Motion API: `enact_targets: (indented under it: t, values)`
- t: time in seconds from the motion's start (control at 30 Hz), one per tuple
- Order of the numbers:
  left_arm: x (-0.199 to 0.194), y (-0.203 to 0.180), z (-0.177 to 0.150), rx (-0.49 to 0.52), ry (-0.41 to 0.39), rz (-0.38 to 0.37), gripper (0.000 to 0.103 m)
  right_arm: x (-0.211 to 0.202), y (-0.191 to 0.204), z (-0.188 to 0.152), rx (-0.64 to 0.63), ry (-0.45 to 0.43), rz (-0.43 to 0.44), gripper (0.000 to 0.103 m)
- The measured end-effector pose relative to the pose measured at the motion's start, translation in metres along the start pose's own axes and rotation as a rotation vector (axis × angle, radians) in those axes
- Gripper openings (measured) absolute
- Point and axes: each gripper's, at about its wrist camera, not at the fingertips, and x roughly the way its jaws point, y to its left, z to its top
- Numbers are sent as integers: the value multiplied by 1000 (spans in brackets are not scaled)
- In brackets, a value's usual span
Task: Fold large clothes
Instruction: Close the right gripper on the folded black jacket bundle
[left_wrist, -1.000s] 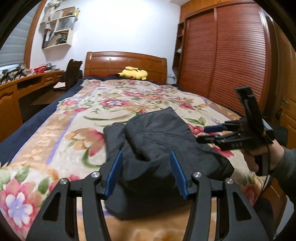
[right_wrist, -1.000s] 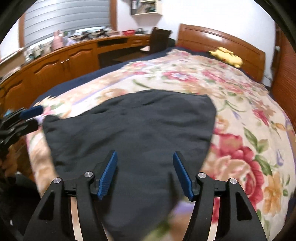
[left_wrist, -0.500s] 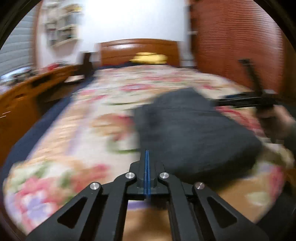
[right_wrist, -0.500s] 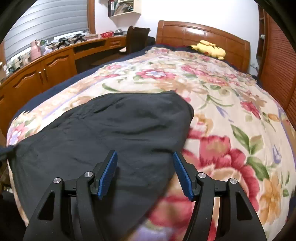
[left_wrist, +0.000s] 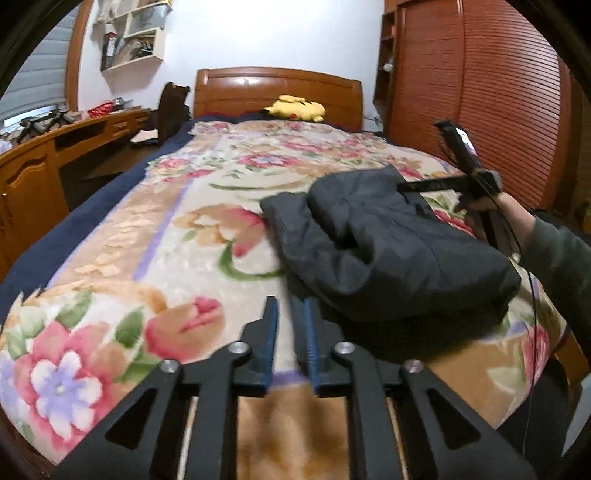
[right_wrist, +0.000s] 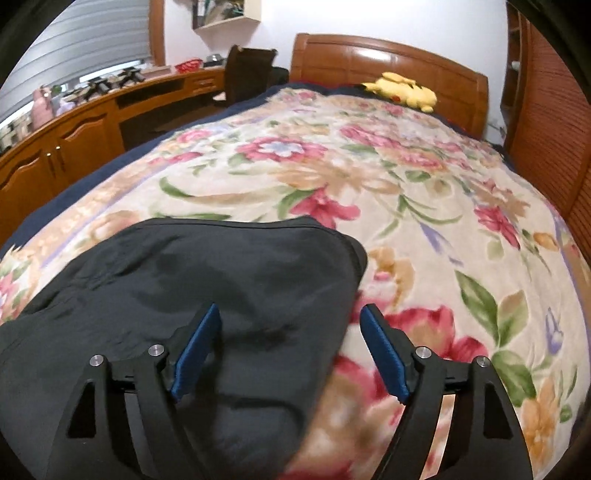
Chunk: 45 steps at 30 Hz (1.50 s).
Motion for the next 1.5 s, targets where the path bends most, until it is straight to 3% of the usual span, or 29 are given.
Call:
enact_targets:
  t: [0.1,0.43,0.8,0.93,1.27,1.4,1.5]
  values:
    - [3,-3,-3,5,16,-28,33,11,-6,2,11,21,12,84]
    - [27,-13,-10,-2,93,-69,37,47,-15,3,60,87,54,96]
    - [47,-16,-15,-31,138,-43,42,68,-22,-8,156,154,182,96]
    - [49,-20,-15,-25,144,-34,42,71,-21,-13,179,171,236,88]
    - [51,-19,-13,-17,144,-32,42,65,-12,-11,141,160,248,70]
    - [55,-12,-10,-49,159,-104,15,58,-9,-9,100,148,226,56]
    - [52,-8,-9,-58,150,-122,9,46,-5,-6,73,125,194,41]
